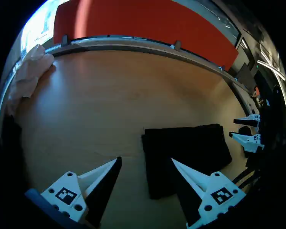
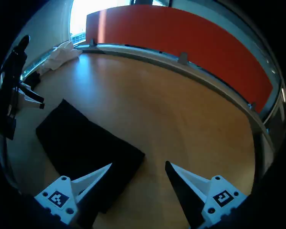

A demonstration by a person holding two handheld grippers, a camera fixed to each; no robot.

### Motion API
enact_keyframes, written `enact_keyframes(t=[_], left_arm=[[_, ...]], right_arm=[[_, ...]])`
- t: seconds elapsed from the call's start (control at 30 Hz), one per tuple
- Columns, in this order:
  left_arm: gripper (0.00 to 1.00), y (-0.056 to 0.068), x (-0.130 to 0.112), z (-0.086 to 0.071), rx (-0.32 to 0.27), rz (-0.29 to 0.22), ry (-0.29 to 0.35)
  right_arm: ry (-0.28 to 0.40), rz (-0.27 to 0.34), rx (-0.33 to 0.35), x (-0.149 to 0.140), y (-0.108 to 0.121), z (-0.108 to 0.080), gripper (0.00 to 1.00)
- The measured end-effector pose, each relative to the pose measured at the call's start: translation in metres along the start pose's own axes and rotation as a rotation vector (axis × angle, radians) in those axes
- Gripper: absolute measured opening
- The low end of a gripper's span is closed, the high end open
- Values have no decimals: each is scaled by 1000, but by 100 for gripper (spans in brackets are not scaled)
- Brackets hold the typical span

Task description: Fold towel

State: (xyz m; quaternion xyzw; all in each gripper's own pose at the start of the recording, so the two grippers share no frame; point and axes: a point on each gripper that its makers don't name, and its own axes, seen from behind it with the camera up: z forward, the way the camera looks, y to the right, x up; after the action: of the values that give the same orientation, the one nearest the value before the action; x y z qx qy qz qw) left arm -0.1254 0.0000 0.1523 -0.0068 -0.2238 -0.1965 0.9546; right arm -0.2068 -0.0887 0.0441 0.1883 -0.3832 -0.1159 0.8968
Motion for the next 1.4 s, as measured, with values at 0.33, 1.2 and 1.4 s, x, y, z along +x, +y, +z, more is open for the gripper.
enact_keyframes(t=[0.33, 1.2, 1.4], left_arm=[[85, 2, -11, -10, 8, -1, 7], [86, -1, -72, -48, 83, -5, 18], [85, -1, -80, -55, 97, -7, 23]], right_arm=[[3, 0, 16, -11, -11, -11, 98], [-16, -59, 99, -54, -43, -40, 97], [-25, -87, 138, -61, -50, -39, 95]])
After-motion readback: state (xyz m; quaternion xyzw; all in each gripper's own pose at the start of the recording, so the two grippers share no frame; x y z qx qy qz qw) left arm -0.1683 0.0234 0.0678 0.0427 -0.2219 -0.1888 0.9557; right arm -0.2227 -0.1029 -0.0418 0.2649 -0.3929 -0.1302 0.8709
